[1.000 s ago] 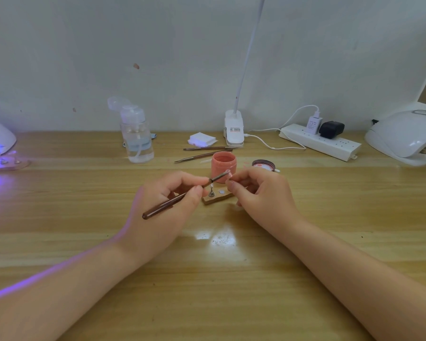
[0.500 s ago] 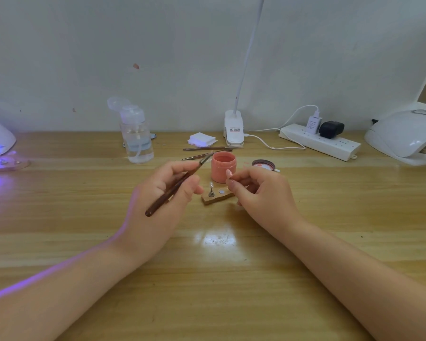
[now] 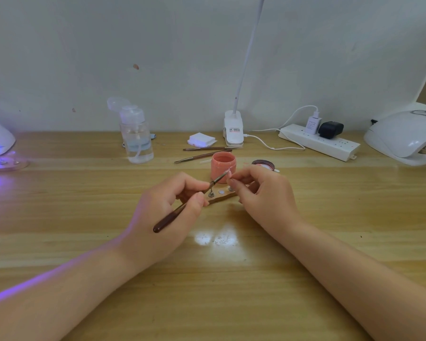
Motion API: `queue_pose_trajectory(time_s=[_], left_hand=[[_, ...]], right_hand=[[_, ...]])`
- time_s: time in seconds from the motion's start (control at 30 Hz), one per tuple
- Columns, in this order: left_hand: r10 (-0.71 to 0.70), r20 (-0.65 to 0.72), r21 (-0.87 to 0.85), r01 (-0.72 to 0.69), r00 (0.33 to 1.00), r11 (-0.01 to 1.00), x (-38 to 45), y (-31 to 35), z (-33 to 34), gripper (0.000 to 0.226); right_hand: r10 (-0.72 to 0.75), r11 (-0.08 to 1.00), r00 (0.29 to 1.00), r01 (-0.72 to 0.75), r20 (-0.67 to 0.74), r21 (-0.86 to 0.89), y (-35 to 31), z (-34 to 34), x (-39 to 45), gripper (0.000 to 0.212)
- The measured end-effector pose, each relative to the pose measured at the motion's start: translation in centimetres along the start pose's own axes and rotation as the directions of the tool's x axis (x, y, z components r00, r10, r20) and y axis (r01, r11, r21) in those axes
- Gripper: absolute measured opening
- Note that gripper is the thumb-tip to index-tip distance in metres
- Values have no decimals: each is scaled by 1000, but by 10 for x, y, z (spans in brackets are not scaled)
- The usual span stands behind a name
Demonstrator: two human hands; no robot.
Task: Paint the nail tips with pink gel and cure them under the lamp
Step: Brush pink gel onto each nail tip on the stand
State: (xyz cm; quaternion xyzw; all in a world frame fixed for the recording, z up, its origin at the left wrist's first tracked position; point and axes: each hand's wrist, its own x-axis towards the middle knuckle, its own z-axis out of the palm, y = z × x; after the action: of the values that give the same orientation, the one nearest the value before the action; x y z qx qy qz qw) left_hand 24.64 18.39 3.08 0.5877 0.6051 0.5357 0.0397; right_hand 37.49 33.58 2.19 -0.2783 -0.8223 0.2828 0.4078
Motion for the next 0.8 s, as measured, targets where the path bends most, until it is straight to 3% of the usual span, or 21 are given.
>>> queue_pose_trajectory(time_s=[0.2, 0.37, 0.5, 0.57, 0.67, 0.8], left_hand=[[-4, -71, -60, 0, 997, 998, 0, 5, -1, 13], [-2, -42, -61, -1, 999, 998, 0, 5, 0, 13], [-103, -153, -244, 63, 983, 968, 5, 1, 0, 13], [-236, -177, -374, 157, 955, 914, 11, -5, 2, 17], [-444, -143, -603, 278, 884, 748, 22, -10, 7, 21], [-527, -46, -691, 354, 848, 630, 31, -10, 15, 23]], right_hand=[[14, 1000, 1000, -14, -6, 24, 2, 1, 0, 1], [30, 998, 1000, -30, -5, 52, 2, 1, 1, 2], [68, 992, 998, -67, -7, 110, 0, 0, 1, 5], [72, 992, 997, -72, 5, 106, -1, 0, 0, 6], [84, 991, 996, -88, 39, 101, -2, 0, 1, 8], [86, 995, 993, -89, 82, 36, -1, 2, 2, 6]])
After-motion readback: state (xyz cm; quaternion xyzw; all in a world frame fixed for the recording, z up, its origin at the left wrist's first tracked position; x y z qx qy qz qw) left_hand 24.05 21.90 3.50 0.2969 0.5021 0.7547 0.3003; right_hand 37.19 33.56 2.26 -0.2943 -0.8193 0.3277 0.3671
